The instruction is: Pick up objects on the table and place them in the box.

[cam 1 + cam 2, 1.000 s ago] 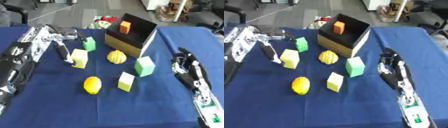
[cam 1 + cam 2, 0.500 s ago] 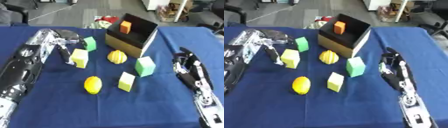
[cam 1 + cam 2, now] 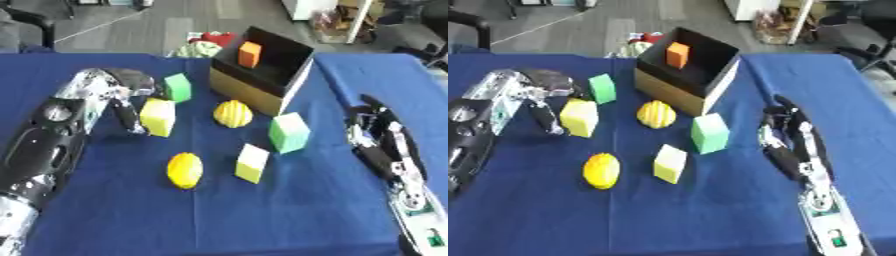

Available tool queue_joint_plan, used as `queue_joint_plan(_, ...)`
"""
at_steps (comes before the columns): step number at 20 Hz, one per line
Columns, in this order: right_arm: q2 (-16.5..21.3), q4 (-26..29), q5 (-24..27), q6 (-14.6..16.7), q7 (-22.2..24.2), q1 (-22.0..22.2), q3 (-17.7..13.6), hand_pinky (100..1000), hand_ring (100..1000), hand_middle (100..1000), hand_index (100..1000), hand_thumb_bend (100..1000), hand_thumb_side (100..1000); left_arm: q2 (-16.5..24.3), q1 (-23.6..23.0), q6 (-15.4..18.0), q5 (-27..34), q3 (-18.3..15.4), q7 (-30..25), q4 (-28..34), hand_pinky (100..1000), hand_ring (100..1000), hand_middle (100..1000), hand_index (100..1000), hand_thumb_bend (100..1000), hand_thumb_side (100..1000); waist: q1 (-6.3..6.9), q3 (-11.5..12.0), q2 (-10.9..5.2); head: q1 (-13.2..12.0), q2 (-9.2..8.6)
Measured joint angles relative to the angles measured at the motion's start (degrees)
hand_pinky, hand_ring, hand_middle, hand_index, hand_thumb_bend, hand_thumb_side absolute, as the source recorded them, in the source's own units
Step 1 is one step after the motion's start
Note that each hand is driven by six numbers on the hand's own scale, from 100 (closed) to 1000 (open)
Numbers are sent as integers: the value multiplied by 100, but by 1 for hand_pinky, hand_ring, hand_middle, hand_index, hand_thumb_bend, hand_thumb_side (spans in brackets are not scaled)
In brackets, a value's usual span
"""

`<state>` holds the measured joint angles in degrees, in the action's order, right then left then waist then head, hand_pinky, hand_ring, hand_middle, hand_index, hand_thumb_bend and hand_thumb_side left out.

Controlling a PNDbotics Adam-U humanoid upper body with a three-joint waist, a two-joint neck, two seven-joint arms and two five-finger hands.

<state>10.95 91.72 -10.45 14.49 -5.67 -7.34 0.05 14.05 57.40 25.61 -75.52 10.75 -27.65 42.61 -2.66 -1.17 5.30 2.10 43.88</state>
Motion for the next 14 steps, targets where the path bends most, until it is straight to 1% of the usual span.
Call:
queue_joint_plan(1, -3, 0, 0, 0, 0, 0, 0, 718, 660, 689, 902, 100, 363, 0, -3, -38, -12, -5, 140, -18, 756, 602, 577, 744, 347, 206, 0, -3, 0, 0, 0)
queue_joint_plan(2, -3, 0, 0, 0, 0, 0, 0, 718, 660, 689, 902, 100, 363, 0, -19, -72, -13, -14, 275, -23, 744, 565, 530, 704, 321, 201, 0, -7, 0, 0, 0)
queue_joint_plan(3, -3, 0, 0, 0, 0, 0, -1, 718, 660, 689, 902, 100, 363, 0, -35, -98, -7, -30, 397, -23, 738, 551, 513, 689, 306, 198, 0, -12, 0, 0, 0)
queue_joint_plan(4, -3, 0, 0, -1, -1, 0, -1, 718, 660, 690, 902, 100, 364, 0, -40, -119, 17, -35, 496, -20, 718, 505, 460, 638, 270, 189, 0, -18, 0, -2, 0)
queue_joint_plan(7, -4, 0, 0, -1, -1, 1, -1, 718, 660, 690, 901, 100, 363, 8, -31, -159, 224, -78, 672, 98, 715, 497, 449, 631, 216, 177, 0, -33, 0, -19, 0)
queue_joint_plan(8, -4, 0, 0, -1, -1, 1, -1, 718, 660, 690, 901, 100, 363, 15, -9, -172, 301, -88, 706, 208, 716, 497, 449, 634, 175, 170, 0, -34, 0, -23, 0)
queue_joint_plan(11, -4, 0, 1, -2, 0, 3, -1, 718, 660, 690, 901, 100, 361, 17, 115, -266, 675, -176, 805, 571, 718, 498, 448, 637, 154, 156, 0, -62, 0, -45, 0)
queue_joint_plan(14, -4, 0, 8, -5, 13, 1, 14, 718, 660, 690, 901, 100, 360, -18, 290, -493, 996, -223, 951, 836, 721, 508, 452, 644, 172, 139, 0, -126, 0, -93, 0)
